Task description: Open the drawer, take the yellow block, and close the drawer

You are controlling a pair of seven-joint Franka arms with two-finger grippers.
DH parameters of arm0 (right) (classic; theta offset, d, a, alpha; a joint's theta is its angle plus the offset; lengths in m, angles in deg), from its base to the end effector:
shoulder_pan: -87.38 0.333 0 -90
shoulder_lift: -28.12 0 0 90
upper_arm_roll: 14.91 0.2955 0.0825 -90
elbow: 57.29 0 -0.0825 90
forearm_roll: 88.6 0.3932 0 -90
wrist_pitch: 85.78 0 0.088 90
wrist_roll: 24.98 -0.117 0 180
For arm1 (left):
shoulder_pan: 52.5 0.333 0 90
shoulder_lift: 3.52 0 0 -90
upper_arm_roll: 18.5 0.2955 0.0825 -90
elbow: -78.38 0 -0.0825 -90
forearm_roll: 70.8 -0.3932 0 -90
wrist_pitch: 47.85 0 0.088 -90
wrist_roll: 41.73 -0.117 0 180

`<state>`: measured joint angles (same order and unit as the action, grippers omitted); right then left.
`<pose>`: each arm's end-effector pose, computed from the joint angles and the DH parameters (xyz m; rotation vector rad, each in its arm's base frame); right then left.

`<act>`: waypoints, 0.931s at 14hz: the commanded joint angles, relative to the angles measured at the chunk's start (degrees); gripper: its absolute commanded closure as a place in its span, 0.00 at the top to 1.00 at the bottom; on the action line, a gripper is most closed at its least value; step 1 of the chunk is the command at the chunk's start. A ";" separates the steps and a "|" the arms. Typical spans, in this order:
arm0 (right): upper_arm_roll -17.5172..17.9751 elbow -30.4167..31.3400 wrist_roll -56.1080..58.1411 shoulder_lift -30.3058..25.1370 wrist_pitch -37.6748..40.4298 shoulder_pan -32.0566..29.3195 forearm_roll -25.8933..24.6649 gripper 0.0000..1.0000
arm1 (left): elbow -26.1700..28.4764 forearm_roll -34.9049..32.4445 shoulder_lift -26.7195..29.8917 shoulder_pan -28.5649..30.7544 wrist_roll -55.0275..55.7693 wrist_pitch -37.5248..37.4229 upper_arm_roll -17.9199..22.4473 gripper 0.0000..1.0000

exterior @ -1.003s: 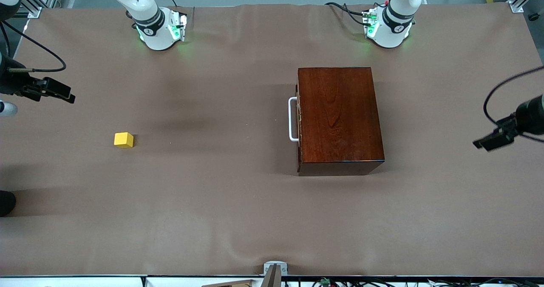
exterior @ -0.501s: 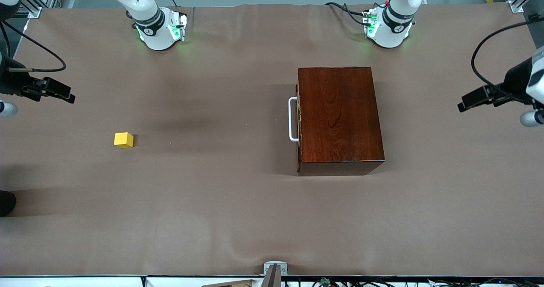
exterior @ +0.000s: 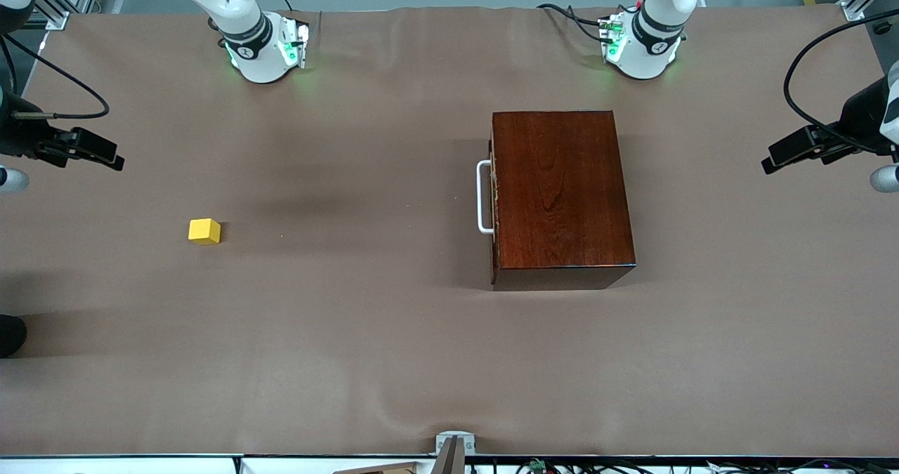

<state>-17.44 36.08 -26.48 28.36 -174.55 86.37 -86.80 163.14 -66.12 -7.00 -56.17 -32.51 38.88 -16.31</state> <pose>0.5583 -0.0308 0.5618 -3.1031 0.1376 0.1304 0.5752 -0.0255 0.5986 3.0581 0.2013 -0.0515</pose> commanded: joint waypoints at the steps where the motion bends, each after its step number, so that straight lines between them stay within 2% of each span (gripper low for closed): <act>1: -0.03 -0.29 0.45 -0.60 0.36 0.31 -1.01 1.00 | 4.70 -0.99 4.26 0.49 -10.06 -0.25 0.71 1.00; 6: -0.03 -0.20 0.45 -0.60 0.36 0.31 -1.01 1.00 | 6.03 -6.26 3.93 2.08 -10.71 -0.16 -1.66 1.00; 13: -0.03 -0.29 0.45 -0.60 0.44 0.31 -1.01 1.00 | 3.13 -5.56 1.46 2.43 -10.45 -0.07 -2.19 1.00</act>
<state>-17.44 36.07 -26.46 28.36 -174.55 86.37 -86.80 167.77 -71.30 -5.26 -54.45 -42.66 39.02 -17.91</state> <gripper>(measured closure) 0.000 0.000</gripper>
